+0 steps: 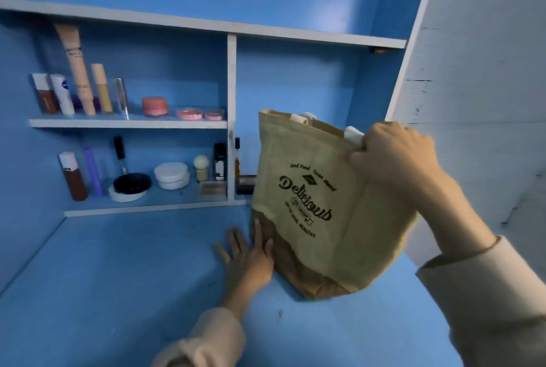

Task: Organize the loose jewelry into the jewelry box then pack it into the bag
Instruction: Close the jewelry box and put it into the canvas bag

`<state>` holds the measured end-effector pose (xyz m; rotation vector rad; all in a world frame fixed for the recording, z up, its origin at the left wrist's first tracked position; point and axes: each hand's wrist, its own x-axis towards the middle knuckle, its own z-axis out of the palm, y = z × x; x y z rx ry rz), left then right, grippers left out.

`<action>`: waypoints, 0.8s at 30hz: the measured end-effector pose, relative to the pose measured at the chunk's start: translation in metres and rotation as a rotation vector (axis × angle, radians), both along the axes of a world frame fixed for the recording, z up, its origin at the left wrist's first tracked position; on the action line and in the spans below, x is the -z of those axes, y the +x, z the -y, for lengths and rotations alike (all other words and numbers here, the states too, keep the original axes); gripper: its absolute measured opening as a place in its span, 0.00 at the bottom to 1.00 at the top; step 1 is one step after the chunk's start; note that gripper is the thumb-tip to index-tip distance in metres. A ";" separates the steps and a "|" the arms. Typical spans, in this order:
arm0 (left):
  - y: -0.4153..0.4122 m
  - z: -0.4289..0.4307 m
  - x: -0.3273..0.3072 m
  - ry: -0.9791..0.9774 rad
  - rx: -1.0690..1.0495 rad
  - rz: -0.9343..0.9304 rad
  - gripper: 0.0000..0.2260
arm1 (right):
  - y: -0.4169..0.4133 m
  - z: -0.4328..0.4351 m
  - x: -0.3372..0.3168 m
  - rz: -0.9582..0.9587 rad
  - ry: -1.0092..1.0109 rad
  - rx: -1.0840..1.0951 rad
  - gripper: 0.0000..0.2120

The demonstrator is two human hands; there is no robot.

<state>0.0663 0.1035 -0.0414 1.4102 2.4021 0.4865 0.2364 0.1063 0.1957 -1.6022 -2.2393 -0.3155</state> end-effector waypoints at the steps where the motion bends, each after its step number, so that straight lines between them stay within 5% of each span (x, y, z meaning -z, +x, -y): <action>1: 0.010 -0.005 -0.007 0.016 0.032 -0.007 0.25 | 0.005 0.003 0.000 -0.003 -0.001 0.047 0.16; 5: 0.072 -0.028 -0.016 0.160 0.208 0.162 0.24 | 0.024 0.002 0.001 -0.028 -0.008 0.195 0.16; 9: 0.104 -0.040 -0.013 0.152 0.351 0.147 0.22 | 0.032 -0.004 0.003 -0.026 0.003 0.200 0.05; 17: 0.098 -0.051 -0.016 0.112 0.436 0.118 0.22 | 0.038 -0.007 0.005 0.049 0.027 0.158 0.15; 24: 0.088 -0.037 -0.025 0.291 0.355 0.344 0.22 | 0.033 0.001 -0.002 -0.002 0.150 0.091 0.23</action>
